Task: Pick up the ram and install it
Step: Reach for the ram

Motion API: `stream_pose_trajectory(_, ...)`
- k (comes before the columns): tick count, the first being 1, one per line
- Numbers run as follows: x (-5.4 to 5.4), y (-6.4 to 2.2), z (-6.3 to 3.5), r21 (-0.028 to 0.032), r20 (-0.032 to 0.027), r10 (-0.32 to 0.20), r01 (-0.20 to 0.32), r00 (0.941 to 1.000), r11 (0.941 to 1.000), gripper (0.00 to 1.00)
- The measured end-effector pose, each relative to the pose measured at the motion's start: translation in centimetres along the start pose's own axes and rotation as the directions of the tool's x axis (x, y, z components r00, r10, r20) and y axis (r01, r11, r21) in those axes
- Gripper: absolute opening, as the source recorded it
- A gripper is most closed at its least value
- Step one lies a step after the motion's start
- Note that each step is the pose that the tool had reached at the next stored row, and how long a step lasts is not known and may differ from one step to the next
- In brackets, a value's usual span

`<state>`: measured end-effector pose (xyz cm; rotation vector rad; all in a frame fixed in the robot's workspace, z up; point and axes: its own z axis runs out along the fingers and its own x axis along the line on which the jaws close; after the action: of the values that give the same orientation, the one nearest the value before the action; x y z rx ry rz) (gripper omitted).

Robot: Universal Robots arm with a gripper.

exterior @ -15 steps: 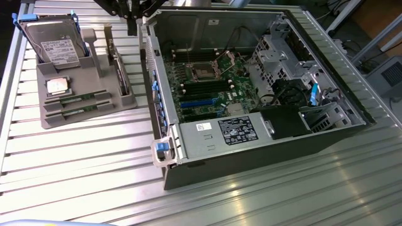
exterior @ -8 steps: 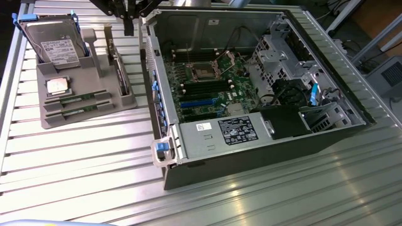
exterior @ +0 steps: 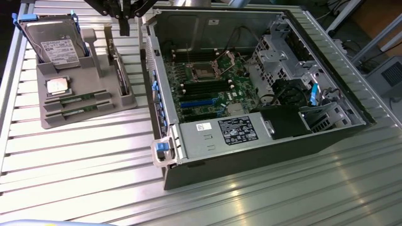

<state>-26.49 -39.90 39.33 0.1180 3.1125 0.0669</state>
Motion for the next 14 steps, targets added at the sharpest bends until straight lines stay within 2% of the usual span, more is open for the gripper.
stream_pose_trajectory(14, 1.4, -0.11, -0.04, 0.0, 0.0, 0.0, 0.0, 1.0, 1.0, 0.11)
